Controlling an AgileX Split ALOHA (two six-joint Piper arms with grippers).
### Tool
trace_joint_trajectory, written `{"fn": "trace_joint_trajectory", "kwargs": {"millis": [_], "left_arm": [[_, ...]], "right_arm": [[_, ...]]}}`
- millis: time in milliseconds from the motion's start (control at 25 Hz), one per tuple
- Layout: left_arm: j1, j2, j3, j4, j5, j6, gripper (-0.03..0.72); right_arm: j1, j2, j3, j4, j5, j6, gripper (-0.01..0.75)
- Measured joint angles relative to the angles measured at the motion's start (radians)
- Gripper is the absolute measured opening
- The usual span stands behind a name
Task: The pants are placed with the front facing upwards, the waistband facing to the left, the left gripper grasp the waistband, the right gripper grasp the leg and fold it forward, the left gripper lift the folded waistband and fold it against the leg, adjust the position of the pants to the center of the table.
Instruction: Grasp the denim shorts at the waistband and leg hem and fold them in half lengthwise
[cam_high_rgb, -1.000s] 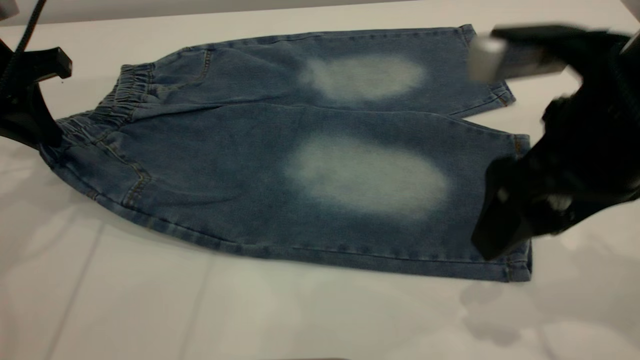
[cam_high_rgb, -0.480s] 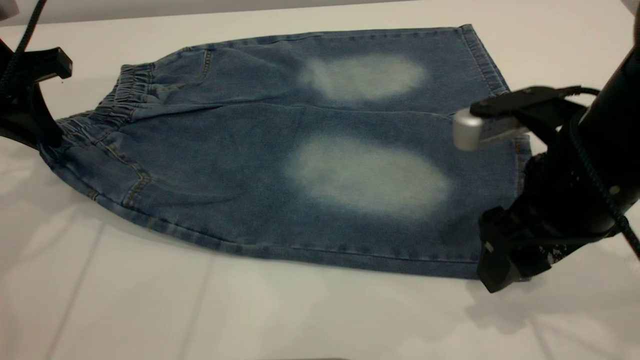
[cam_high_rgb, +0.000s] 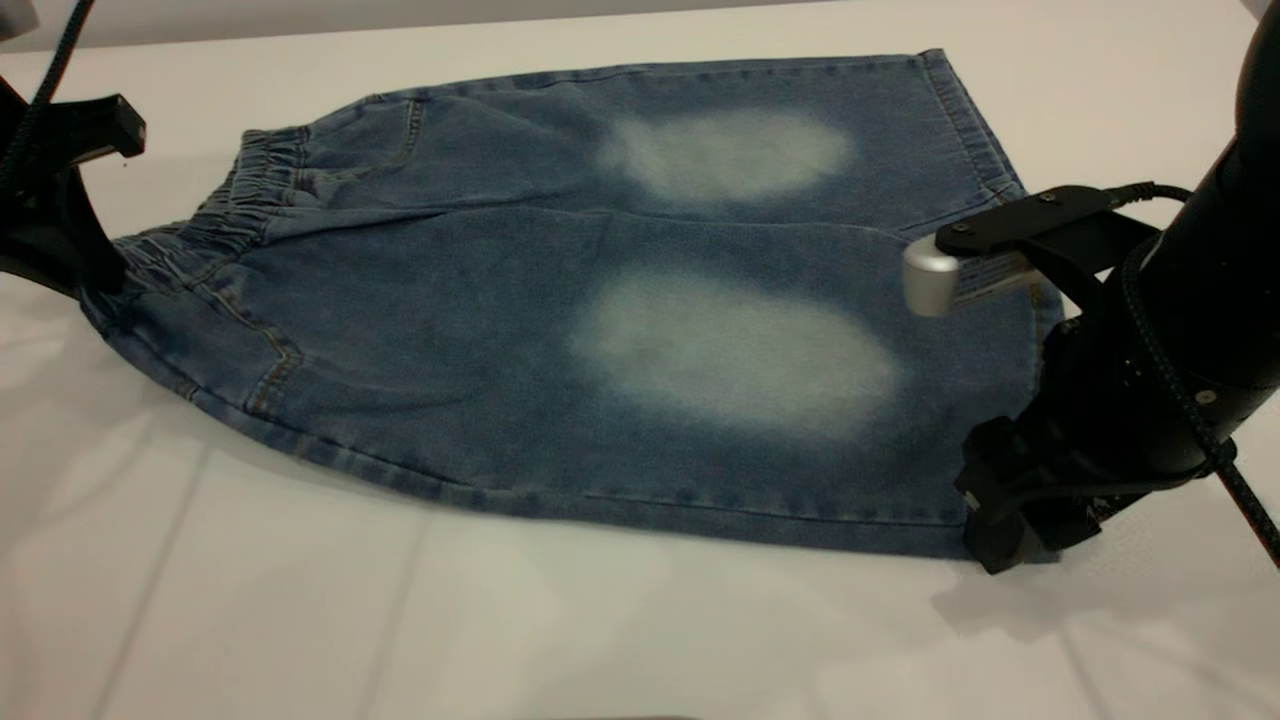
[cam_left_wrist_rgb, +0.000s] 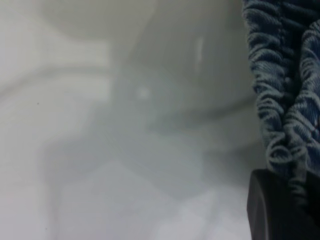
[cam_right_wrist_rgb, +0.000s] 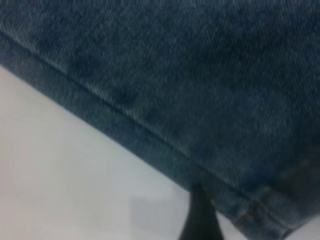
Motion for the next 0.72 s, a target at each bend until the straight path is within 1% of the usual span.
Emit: {"fn": "trace_joint_trajectory", "kwargs": {"millis": [80,160,280,320,360,440,560,720], "left_arm": [[0.0,0.0,0.0,0.0,0.0,0.0,0.06],[0.0,0.0,0.0,0.0,-0.001,0.0,0.06],[0.0,0.0,0.0,0.0,-0.001,0.0,0.06],[0.0,0.0,0.0,0.0,-0.001,0.0,0.061],[0.0,0.0,0.0,0.0,-0.001,0.0,0.062],[0.0,0.0,0.0,0.0,-0.001,0.0,0.061],[0.0,-0.001,-0.003,0.0,0.007,0.0,0.061],[0.0,-0.001,-0.053,0.0,0.083,0.002,0.061]], "right_arm": [[0.0,0.011,-0.002,-0.002,-0.002,0.0,0.381],[0.0,0.022,-0.007,-0.002,-0.007,-0.001,0.309],[0.0,0.026,-0.01,-0.002,-0.016,-0.002,0.159],[0.0,0.028,-0.01,-0.002,-0.018,-0.003,0.094],[0.0,0.03,-0.012,-0.002,-0.018,-0.003,0.063],[0.0,0.03,-0.012,-0.002,-0.019,-0.006,0.034],[0.0,0.006,-0.011,0.0,-0.016,-0.007,0.027],[0.0,-0.119,0.002,-0.001,0.045,-0.007,0.025]]}}
